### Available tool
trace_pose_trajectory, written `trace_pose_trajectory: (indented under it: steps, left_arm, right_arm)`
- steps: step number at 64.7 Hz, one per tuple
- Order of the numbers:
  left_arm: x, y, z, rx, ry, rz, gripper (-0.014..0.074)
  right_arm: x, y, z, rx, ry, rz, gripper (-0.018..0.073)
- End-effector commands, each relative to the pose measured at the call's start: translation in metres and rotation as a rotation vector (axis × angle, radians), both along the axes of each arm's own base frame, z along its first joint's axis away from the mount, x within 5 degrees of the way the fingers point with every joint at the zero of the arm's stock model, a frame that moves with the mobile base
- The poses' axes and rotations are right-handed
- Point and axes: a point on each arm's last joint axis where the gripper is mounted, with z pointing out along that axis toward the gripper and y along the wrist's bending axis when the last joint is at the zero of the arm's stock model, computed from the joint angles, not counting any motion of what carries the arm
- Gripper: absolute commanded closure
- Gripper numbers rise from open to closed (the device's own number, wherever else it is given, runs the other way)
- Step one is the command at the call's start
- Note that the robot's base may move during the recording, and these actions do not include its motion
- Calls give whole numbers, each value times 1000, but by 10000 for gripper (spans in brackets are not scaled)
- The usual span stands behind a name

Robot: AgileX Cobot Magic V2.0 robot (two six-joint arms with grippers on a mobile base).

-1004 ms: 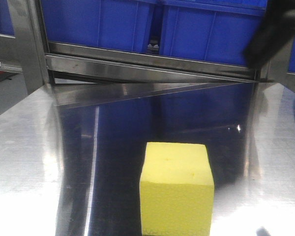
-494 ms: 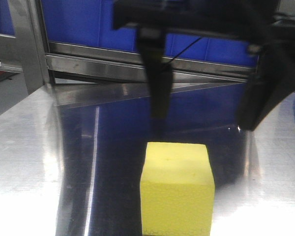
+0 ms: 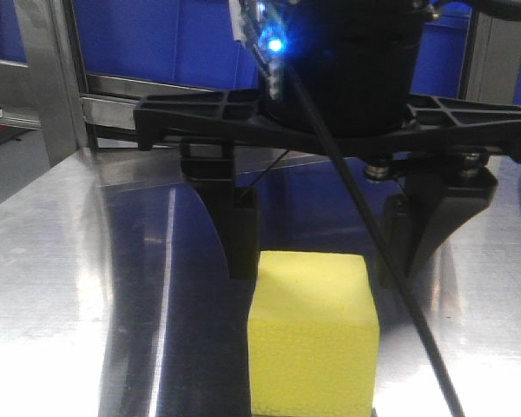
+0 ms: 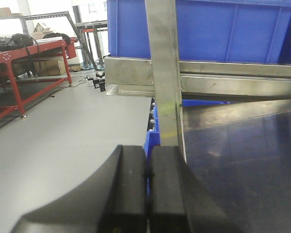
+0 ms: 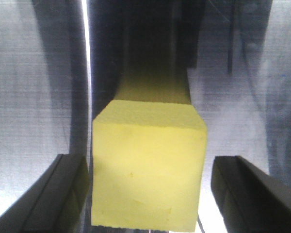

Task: Place yellow foam block on left shelf second layer
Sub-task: 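Lower the open right gripper over the yellow foam cube, then close the right gripper on the yellow foam cube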

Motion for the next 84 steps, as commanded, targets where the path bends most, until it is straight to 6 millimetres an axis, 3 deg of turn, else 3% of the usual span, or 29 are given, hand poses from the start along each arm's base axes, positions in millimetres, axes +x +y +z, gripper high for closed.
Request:
trace_pose_trajectory:
  steps: [1,84]
  left_arm:
    - [-1,-1,2,-8,-84,-19,460]
    - [-1,-1,2,-8,-84,-19,460]
  right_arm:
    - [2,0,22,67,-72,0,-64]
    - [-3,0,12,-9,-39,-4,-64]
